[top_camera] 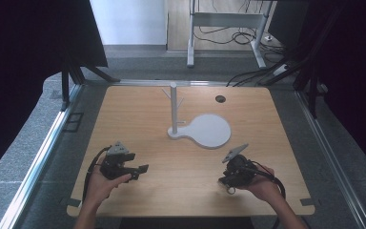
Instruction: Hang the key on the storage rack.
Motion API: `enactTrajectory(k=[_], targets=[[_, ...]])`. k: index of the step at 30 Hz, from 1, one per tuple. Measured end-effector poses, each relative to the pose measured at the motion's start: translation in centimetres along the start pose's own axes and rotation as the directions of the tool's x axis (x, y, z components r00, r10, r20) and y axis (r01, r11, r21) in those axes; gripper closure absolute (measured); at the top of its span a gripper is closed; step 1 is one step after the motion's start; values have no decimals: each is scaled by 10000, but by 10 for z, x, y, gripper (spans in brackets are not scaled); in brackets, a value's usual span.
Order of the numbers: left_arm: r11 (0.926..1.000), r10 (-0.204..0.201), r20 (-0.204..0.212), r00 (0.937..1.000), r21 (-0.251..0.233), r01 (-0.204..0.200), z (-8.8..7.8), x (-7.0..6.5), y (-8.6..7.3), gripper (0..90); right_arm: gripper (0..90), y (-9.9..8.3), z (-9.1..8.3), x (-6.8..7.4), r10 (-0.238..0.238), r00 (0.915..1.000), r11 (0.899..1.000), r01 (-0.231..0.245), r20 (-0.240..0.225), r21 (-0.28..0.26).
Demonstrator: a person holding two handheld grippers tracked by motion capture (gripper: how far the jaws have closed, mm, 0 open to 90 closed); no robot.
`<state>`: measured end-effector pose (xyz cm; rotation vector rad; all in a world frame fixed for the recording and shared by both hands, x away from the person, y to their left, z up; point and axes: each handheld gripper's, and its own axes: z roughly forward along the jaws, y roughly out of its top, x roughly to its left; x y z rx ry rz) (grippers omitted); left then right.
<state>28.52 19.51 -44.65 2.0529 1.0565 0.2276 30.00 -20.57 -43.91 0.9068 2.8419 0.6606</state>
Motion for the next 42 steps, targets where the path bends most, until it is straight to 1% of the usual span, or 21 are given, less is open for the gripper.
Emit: enactTrajectory(k=[1, 2, 4, 8, 12, 15, 20, 21, 25, 28, 29, 30, 34, 37, 40, 42], targets=[[10000, 10, 3, 10000, 7, -10, 0, 0, 0, 259, 673, 0, 3, 0, -51, 10000, 9998, 51, 8, 196], [10000, 26, 14, 10000, 14, -26, 0, 0, 0, 259, 678, 0, 8, 0, -60, 10000, 9986, 56, 69, 528], [10000, 43, 4, 10000, 5, -43, 0, -1, 0, 260, 684, 0, 13, -1, -54, 9999, 9967, 42, 152, 805], [10000, 39, 18, 10000, 42, -39, 1, 0, 0, 260, 685, -4, 21, -4, 59, 9997, 9932, -85, 228, 1161], [9999, 45, -9, 10000, 152, -45, 3, 0, 0, 260, 685, -7, 26, -8, 209, 9997, 9919, -221, 108, 1254], [9998, 51, 8, 10000, 176, -51, 4, -1, 0, 260, 689, -8, 30, -9, 214, 9998, 9911, -221, 62, 1310], [9997, 65, 10, 10000, 231, -65, 6, -1, -1, 260, 725, -10, 35, -10, 227, 9997, 9879, -236, 79, 1530], [9996, 54, -2, 10000, 261, -54, 6, -1, -1, 260, 748, -11, 37, -11, 182, 9998, 9864, -182, 15, 1633], [9996, 55, 11, 10000, 283, -55, 7, -1, -1, 260, 761, -11, 37, -10, 110, 9999, 9847, -122, 77, 1737], [9996, 50, 26, 10000, 280, -51, 7, -1, -1, 260, 821, -10, 37, -8, -25, 9998, 9820, -13, 199, 1891], [9996, 52, 25, 10000, 282, -53, 7, -1, -1, 260, 821, -10, 37, -8, -25, 9998, 9820, -13, 199, 1891], [9996, 52, 26, 10000, 292, -53, 7, -1, -1, 260, 841, -9, 37, -6, -93, 9999, 9799, 62, 145, 1996], [9994, 61, -17, 10000, 332, -60, 7, 1, -2, 260, 844, -9, 37, -5, -297, 9995, 9760, 260, 139, 2164], [9993, 44, -58, 10000, 367, -41, 8, 1, -2, 260, 844, -8, 36, -5, -283, 9996, 9756, 256, 89, 2182], [9994, 65, -45, 10000, 341, -64, 7, 1, -2, 260, 845, -7, 34, -5, -289, 9996, 9792, 276, 34, 2011], [9994, 50, -41, 10000, 348, -48, 7, 1, -2, 260, 845, -4, 29, -7, -292, 9996, 9837, 282, 35, 1773]])
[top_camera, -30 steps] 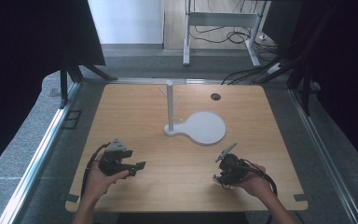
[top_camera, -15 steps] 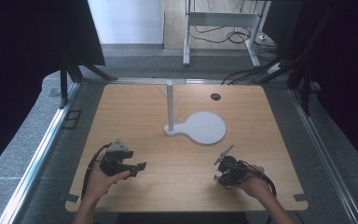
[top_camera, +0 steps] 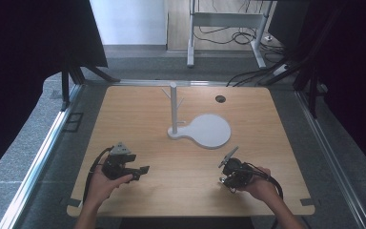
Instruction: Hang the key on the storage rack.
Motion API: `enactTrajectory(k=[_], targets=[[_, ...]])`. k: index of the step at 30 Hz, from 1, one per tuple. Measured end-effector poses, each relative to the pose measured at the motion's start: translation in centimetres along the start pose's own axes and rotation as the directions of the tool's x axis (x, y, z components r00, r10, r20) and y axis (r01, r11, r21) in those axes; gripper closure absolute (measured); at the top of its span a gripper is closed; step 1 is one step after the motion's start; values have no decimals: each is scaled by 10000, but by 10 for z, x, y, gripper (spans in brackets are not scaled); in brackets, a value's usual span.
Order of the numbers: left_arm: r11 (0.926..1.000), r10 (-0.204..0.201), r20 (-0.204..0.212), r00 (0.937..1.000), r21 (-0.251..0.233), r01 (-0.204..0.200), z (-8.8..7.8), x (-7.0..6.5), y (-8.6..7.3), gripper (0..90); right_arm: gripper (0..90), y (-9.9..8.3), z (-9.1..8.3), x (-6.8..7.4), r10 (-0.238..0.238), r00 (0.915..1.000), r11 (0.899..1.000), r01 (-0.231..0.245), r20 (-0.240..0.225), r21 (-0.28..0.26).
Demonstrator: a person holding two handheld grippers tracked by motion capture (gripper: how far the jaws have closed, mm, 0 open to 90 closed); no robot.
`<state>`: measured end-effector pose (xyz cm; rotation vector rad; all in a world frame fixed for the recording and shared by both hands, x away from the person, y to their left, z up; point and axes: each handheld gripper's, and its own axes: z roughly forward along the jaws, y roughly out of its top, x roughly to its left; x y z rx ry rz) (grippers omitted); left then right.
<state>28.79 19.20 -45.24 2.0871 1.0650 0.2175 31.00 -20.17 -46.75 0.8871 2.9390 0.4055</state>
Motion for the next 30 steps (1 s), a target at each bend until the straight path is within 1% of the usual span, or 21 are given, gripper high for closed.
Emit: enactTrajectory(k=[6, 7, 8, 10, 14, 17, 20, 22, 26, 27, 30], targets=[[10000, 20, -12, 10000, 26, -20, 1, 0, 0, 261, 846, 7, -12, -8, 135, 9999, 9989, -132, 73, -456], [10000, 17, -18, 10000, 22, -17, 1, 0, 0, 261, 846, 7, -12, -8, 135, 9999, 9989, -132, 73, -456], [10000, 18, -8, 10000, 25, -18, 1, 0, 0, 261, 846, 11, -17, -10, 129, 9999, 9980, -122, 102, -624], [10000, 14, -7, 10000, 20, -14, 1, 0, 0, 261, 846, 14, -21, -13, 136, 9998, 9968, -123, 167, -787], [10000, 20, 0, 10000, 22, -20, 0, 0, 0, 261, 846, 21, -27, -17, 153, 9996, 9948, -127, 256, -1012], [10000, 17, 6, 10000, 21, -17, 0, 0, 0, 261, 846, 24, -29, -19, 181, 9995, 9941, -151, 270, -1071], [10000, 12, 5, 10000, 41, -12, 1, 0, 0, 261, 846, 33, -33, -25, 153, 9994, 9935, -116, 319, -1129], [10000, 17, 1, 10000, 50, -17, 1, 0, 0, 261, 846, 36, -34, -26, 138, 9993, 9935, -98, 342, -1130], [10000, 6, 29, 10000, 79, -6, 3, 0, 0, 261, 846, 52, -39, -33, 4, 9987, 9935, 53, 504, -1135], [10000, 14, 17, 10000, 83, -14, 3, 0, 0, 261, 846, 52, -39, -33, 4, 9987, 9935, 53, 504, -1135], [9999, 8, 41, 10000, 114, -8, 3, 0, 0, 261, 845, 65, -42, -39, 50, 9985, 9938, 11, 552, -1109]])
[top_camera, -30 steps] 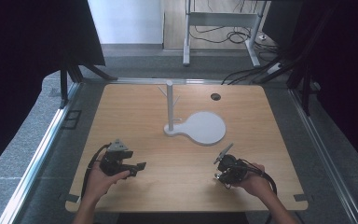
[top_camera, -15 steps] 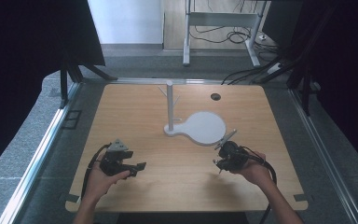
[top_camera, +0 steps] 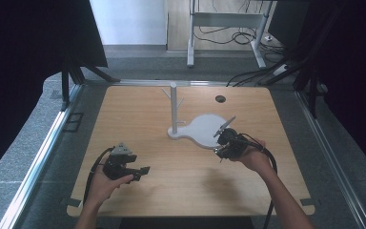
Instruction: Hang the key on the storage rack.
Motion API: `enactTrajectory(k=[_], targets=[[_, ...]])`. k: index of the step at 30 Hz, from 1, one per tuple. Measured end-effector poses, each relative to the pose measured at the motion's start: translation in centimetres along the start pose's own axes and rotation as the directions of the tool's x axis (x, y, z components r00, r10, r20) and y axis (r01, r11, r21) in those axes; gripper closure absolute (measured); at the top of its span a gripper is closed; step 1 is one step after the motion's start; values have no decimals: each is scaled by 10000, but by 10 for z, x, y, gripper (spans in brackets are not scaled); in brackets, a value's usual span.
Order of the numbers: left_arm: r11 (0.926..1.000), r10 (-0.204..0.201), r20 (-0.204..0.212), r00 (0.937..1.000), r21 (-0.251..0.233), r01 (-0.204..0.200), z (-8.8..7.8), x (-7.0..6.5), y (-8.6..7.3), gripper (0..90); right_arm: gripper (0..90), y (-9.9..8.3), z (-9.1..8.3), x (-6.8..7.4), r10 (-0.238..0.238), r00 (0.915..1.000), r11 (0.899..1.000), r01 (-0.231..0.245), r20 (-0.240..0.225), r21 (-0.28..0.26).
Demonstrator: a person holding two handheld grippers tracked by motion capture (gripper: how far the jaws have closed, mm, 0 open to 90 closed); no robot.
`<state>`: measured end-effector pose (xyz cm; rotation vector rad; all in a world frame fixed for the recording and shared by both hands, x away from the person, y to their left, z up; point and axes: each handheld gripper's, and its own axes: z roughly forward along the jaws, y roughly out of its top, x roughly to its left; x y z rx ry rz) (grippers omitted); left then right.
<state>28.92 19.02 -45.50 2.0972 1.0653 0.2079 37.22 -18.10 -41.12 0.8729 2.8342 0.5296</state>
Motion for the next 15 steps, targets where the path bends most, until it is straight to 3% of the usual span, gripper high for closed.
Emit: enactTrajectory(k=[9, 15], targets=[[10000, -5, 58, 10000, 7, 5, 1, 0, 0, 261, 845, 30, 2, -11, 57, 10000, 10000, -57, 48, -9], [9999, 73, 155, 9999, 102, -75, 3, -2, 1, 261, 845, 47, 4, -21, 365, 9993, 9993, -364, 82, -57]])
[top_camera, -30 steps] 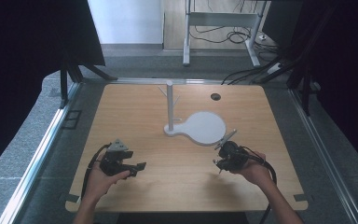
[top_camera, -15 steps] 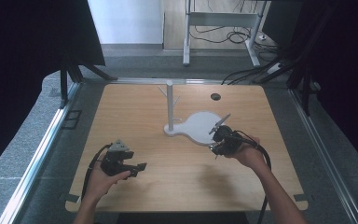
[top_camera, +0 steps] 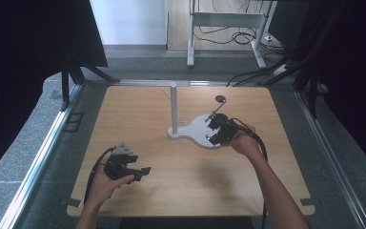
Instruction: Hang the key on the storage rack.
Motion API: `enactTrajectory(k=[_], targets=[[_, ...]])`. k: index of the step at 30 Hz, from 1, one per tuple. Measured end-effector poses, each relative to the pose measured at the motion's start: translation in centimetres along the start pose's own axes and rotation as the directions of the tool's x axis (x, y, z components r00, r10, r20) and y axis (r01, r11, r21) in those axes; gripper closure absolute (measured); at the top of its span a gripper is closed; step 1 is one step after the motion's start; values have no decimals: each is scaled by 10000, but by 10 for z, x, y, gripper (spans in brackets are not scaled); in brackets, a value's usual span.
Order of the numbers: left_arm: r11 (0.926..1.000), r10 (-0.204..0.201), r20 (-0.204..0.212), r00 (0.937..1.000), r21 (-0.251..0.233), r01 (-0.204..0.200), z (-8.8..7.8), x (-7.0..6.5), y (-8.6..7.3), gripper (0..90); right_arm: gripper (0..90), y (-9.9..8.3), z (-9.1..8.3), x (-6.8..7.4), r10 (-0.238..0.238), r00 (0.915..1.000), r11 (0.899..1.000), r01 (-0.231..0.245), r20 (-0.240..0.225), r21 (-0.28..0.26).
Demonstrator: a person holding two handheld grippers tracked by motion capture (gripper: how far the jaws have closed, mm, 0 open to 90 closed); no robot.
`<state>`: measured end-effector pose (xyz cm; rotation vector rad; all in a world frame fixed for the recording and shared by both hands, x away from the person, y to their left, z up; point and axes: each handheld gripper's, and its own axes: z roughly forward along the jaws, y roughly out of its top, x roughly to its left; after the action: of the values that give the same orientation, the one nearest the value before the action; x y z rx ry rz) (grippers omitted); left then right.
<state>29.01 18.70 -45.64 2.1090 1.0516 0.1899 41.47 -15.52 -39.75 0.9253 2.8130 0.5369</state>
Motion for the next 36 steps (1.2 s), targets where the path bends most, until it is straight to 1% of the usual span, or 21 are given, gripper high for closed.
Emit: enactTrajectory(k=[1, 3, 6, 7, 10, 11, 12, 13, 14, 15, 17, 20, 21, 23, 25, 26, 27, 30, 32, 33, 36], targets=[[10000, 7, 18, 10000, -1, -7, 1, -1, 0, 261, 844, 7, 2, -4, 111, 9999, 9999, -111, -37, -21], [10000, 28, 21, 10000, 26, -28, 1, -1, 0, 261, 844, 10, 3, -6, 185, 9998, 9998, -185, -18, -28], [10000, 70, 72, 9999, 50, -71, 1, -1, 0, 261, 844, 19, 5, -11, 247, 9997, 9997, -247, -29, 0], [10000, 64, 82, 9999, 48, -64, 1, -1, 0, 261, 843, 25, 6, -14, 371, 9993, 9993, -371, -46, -30], [10000, 54, 88, 9999, 52, -55, 2, -2, 0, 261, 844, 30, 6, -17, 367, 9993, 9993, -367, 26, 21], [10000, 53, 106, 9999, 33, -53, 2, -2, 1, 261, 843, 34, 7, -19, 452, 9989, 9990, -452, 81, 65], [10000, 53, 106, 9999, 33, -53, 2, -2, 1, 261, 843, 34, 7, -19, 452, 9989, 9990, -452, 81, 65], [10000, 54, 123, 9999, 31, -55, 2, -2, 1, 261, 843, 40, 7, -22, 499, 9987, 9988, -499, 85, 6], [10000, 56, 132, 9999, 26, -56, 2, -2, 1, 261, 843, 40, 7, -22, 499, 9987, 9988, -499, 85, 6], [10000, 61, 142, 9999, 18, -61, 2, -2, 1, 261, 843, 44, 8, -23, 492, 9987, 9988, -493, 165, 36], [10000, 84, 144, 9999, 33, -84, 2, -2, 1, 261, 843, 46, 8, -24, 541, 9984, 9985, -542, 178, 47], [10000, 60, 159, 9999, 33, -60, 2, -2, 1, 261, 843, 55, 9, -26, 459, 9986, 9989, -462, 250, 121], [10000, 60, 159, 9999, 33, -60, 2, -2, 1, 261, 844, 57, 9, -26, 502, 9984, 9986, -506, 271, 141], [10000, 57, 164, 9998, 34, -58, 3, -2, 1, 261, 844, 59, 9, -27, 490, 9984, 9987, -494, 280, 150], [10000, 58, 171, 9998, 22, -59, 3, -2, 1, 261, 843, 64, 10, -28, 468, 9983, 9988, -472, 334, 99], [10000, 56, 171, 9998, 18, -56, 3, -2, 1, 261, 843, 64, 10, -28, 468, 9983, 9988, -472, 334, 99], [10000, 59, 183, 9998, 37, -60, 4, -3, 1, 261, 844, 67, 10, -29, 581, 9976, 9983, -582, 388, 13], [10000, 65, 192, 9998, 52, -66, 5, -3, 1, 261, 843, 70, 11, -31, 576, 9971, 9983, -576, 504, -22], [9999, 93, 271, 9996, 68, -95, 5, -4, 1, 261, 844, 73, 11, -32, 633, 9967, 9980, -630, 510, -94], [10000, 71, 432, 9990, -29, -70, 4, -5, 2, 262, 843, 76, 13, -33, 685, 9965, 9976, -679, 476, -128], [10000, 85, 429, 9990, -50, -83, 4, -6, 2, 262, 843, 79, 14, -34, 663, 9967, 9978, -658, 478, -122]])
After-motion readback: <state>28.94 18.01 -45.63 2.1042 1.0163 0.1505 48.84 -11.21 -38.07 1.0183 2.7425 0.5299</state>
